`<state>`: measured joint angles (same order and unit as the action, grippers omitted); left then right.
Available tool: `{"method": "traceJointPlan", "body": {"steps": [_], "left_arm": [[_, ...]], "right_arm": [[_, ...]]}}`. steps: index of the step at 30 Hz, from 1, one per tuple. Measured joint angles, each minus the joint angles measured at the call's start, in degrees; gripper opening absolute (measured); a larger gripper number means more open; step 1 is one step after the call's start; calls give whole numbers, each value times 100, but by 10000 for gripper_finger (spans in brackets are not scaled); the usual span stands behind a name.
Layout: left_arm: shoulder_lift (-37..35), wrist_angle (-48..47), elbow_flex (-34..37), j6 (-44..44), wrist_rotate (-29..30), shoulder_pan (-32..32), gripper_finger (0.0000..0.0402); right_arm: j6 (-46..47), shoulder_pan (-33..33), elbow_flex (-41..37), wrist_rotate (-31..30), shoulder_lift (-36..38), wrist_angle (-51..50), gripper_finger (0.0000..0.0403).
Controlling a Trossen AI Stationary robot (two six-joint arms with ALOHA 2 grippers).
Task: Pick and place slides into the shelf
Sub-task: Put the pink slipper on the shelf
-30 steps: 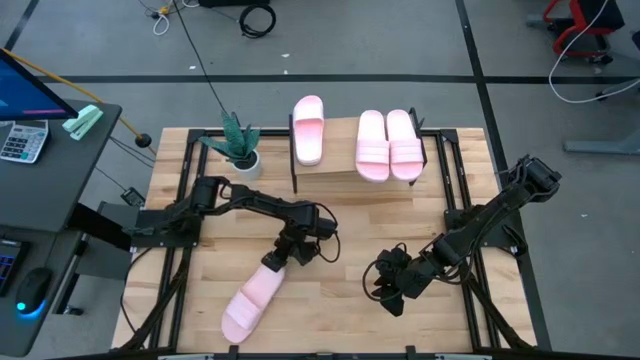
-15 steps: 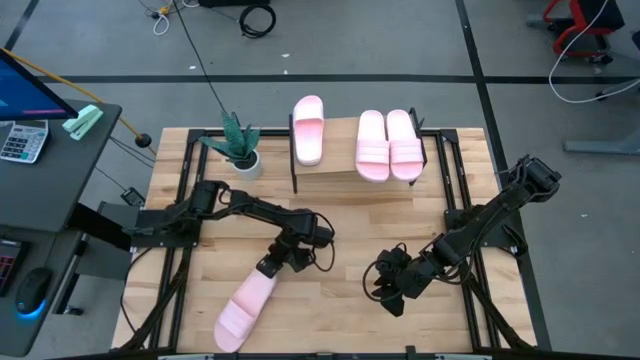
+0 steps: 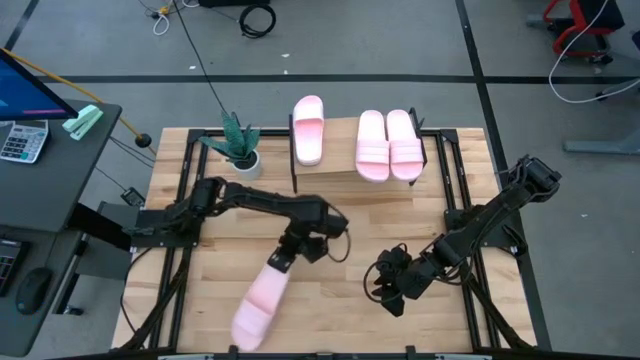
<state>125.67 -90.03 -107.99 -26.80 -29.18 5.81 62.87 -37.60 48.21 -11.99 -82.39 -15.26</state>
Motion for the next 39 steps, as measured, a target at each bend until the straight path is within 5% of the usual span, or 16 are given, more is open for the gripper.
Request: {"method": "traceJointPlan", "body": {"steps": [7, 13, 20, 23, 30, 39], "left_arm": [[-292, -7, -1575, 1175, 1200, -354, 29], [-675, 3, -2606, 2488, 2070, -714, 29], [-1650, 847, -2530, 3820, 2875, -786, 29], [-1992, 1599, -2524, 4498, 3689, -684, 29], [-2367, 3020, -2533, 6424, 6983, -115, 28], [-2291, 3221, -1466, 10190, 9399, 714, 27]], "right_arm": [[443, -660, 0, 33, 0, -271, 162], [1522, -1541, 0, -556, -2, -896, 162], [2550, -2182, 0, -1425, -2, -1204, 162], [2605, -2247, 0, -1640, -2, -1218, 162], [2545, -2190, 0, -2107, -2, -1251, 162], [2446, -2177, 0, -2375, -2, -1306, 162]]}}
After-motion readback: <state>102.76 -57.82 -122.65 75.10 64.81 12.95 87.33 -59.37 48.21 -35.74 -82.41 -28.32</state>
